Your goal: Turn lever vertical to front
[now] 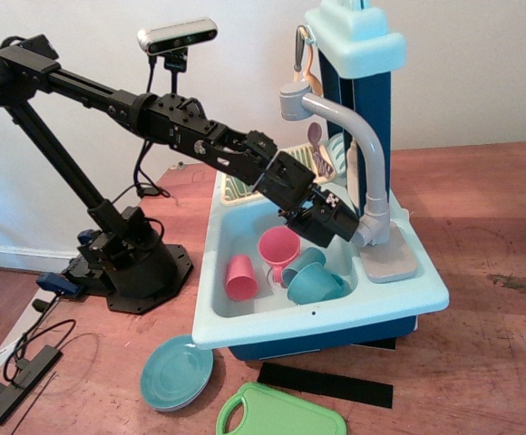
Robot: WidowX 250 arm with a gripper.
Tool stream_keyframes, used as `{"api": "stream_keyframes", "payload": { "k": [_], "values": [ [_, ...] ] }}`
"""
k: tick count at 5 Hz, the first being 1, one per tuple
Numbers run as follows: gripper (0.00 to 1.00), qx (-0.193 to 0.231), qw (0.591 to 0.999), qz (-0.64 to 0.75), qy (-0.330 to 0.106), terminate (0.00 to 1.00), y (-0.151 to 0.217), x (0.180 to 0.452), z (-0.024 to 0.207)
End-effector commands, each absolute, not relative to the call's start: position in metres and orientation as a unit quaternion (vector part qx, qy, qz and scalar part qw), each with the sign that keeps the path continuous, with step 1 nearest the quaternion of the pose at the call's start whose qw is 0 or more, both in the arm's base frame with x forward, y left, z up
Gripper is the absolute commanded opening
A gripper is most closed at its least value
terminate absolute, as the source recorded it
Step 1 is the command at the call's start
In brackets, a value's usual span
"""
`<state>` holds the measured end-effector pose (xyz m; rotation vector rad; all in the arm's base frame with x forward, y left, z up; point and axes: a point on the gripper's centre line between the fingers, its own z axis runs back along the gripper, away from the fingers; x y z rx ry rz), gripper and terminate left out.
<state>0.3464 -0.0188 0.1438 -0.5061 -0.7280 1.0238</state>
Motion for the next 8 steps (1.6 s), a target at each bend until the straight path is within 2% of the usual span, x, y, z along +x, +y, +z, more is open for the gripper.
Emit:
{"api": "stream_keyframes", "payload": {
  "k": [1, 2, 3, 4, 5, 6, 7, 8],
  "values": [
    [1.0, -0.234, 0.754, 0.498, -0.358, 0.0, -0.024, 0.342, 0.138],
    [1.0, -0.234, 0.742, 0.507, -0.37, 0.0, -0.027, 0.343, 0.14],
    [1.0, -0.244, 0.716, 0.532, -0.381, 0.0, -0.032, 0.335, 0.131],
    [1.0, -0.228, 0.674, 0.572, -0.408, 0.0, -0.027, 0.305, 0.139],
    [1.0, -0.203, 0.611, 0.614, -0.456, 0.0, -0.014, 0.271, 0.154],
    [1.0, -0.189, 0.612, 0.617, -0.457, 0.0, -0.008, 0.254, 0.168],
    [1.0, -0.2, 0.649, 0.585, -0.442, 0.0, -0.009, 0.268, 0.177],
    [1.0, -0.21, 0.743, 0.511, -0.377, 0.0, -0.007, 0.312, 0.197]
  ]
}}
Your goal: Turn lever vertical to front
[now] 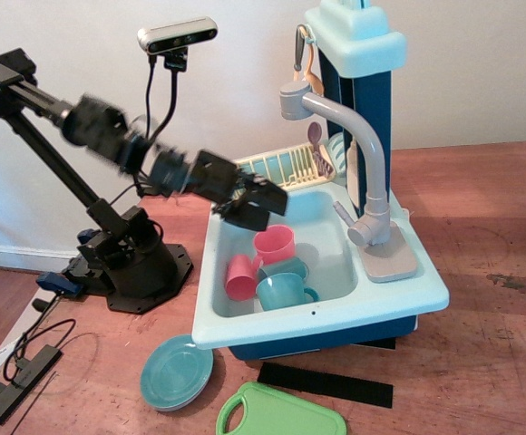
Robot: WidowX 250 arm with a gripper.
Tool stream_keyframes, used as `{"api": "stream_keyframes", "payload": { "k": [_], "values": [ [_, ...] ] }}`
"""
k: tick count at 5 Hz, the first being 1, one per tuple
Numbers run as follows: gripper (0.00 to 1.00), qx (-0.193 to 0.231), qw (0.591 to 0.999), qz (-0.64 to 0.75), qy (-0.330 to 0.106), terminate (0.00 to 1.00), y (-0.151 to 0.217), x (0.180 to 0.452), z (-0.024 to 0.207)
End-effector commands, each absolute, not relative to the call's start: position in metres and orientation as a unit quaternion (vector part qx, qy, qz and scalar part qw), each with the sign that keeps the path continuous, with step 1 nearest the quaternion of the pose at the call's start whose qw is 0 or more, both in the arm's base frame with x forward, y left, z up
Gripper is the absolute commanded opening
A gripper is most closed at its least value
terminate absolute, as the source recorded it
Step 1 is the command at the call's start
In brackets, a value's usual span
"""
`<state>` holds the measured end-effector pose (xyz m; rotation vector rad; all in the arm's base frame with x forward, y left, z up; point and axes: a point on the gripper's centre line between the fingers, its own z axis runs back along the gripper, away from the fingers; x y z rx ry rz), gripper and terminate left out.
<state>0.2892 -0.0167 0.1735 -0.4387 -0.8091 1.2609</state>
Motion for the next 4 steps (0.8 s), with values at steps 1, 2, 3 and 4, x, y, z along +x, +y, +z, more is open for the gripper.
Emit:
{"api": "stream_keyframes", "payload": {
  "k": [1, 2, 3, 4],
  "values": [
    [1.0, -0.212, 0.791, 0.493, -0.293, 0.0, -0.033, 0.36, 0.226],
    [1.0, -0.237, 0.782, 0.514, -0.261, 0.0, -0.071, 0.396, 0.24],
    [1.0, -0.259, 0.779, 0.501, -0.273, 0.0, -0.089, 0.424, 0.238],
    [1.0, -0.265, 0.787, 0.487, -0.27, 0.0, -0.088, 0.437, 0.236]
  ]
}}
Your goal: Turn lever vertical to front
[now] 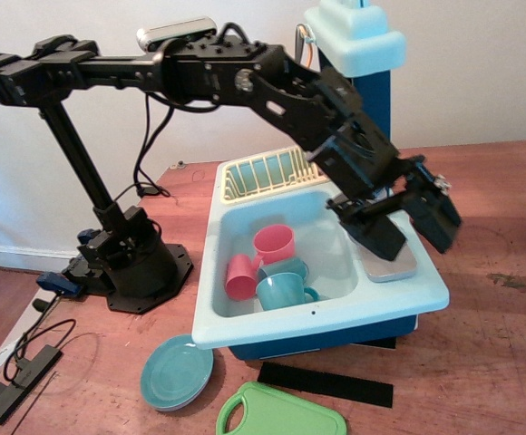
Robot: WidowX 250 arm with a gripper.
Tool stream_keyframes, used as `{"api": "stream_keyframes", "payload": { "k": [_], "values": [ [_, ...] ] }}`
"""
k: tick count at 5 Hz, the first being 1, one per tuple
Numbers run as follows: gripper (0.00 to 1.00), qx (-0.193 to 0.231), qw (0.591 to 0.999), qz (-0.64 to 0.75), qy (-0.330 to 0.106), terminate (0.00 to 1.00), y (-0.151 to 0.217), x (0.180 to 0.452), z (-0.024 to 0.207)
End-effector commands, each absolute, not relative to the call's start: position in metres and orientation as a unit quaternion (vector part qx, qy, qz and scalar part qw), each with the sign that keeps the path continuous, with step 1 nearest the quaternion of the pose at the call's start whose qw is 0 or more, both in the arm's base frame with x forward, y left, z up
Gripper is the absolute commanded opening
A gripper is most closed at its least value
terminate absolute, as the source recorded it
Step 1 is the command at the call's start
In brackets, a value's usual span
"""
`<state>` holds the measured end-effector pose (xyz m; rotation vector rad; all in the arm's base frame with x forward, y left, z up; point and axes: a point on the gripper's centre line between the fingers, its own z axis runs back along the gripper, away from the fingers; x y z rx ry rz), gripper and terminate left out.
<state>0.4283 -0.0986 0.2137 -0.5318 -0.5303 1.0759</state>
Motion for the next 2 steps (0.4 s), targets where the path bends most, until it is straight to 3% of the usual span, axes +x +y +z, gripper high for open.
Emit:
{"api": "stream_keyframes", "payload": {
  "k": [1, 2],
  "values": [
    [1.0, -0.268, 0.802, 0.465, -0.265, 0.0, -0.084, 0.441, 0.2331],
    [1.0, -0.268, 0.802, 0.465, -0.265, 1.0, -0.084, 0.441, 0.2331]
  ]
}}
